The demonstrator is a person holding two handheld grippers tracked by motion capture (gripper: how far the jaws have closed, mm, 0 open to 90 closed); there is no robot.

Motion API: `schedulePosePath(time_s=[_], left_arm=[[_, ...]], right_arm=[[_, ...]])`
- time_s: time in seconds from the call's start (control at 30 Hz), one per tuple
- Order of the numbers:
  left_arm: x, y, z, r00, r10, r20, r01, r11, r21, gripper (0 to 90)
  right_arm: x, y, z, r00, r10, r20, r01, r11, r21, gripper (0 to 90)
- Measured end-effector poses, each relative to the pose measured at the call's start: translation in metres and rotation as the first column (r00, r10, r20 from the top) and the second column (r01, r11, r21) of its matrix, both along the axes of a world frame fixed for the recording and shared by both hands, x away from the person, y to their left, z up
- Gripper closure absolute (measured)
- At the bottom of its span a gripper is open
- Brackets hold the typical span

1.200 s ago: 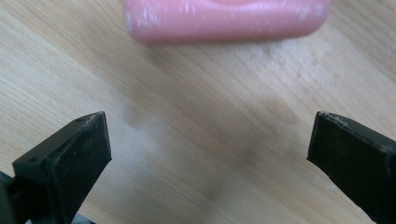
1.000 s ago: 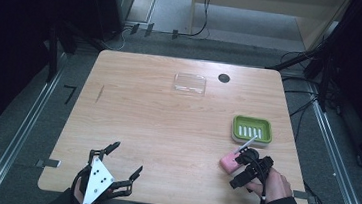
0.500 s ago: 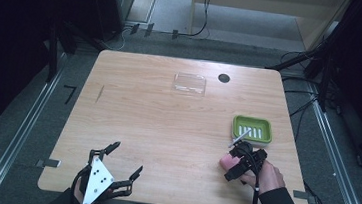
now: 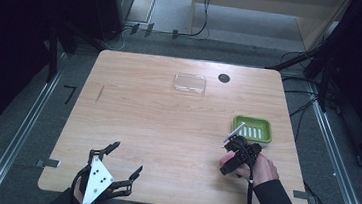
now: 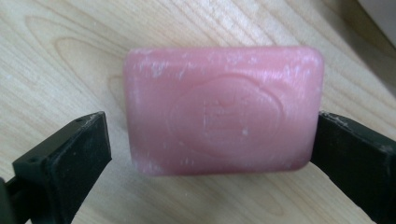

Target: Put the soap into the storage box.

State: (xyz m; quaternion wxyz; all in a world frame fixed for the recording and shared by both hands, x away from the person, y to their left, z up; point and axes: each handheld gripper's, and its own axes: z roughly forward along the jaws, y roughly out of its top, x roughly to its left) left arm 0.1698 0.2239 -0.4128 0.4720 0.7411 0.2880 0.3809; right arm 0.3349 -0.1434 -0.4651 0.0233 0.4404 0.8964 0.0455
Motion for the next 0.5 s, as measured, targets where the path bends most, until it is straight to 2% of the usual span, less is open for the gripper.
schedulePosePath(time_s=[0.13,0.5], left_arm=[[0.000,0.000,0.000,1.0000,0.000,0.001,0.000,1.0000,0.000,13.6],[0.000,0.000,0.000,1.0000,0.000,0.001,0.000,1.0000,-0.002,13.6]], right_arm=[[0.003,0.002,-0.001,1.0000,-0.006,-0.004,0.006,1.000,-0.003,0.0],[0.011,0.005,-0.006,0.9995,0.030,-0.012,-0.030,1.000,-0.005,0.0]])
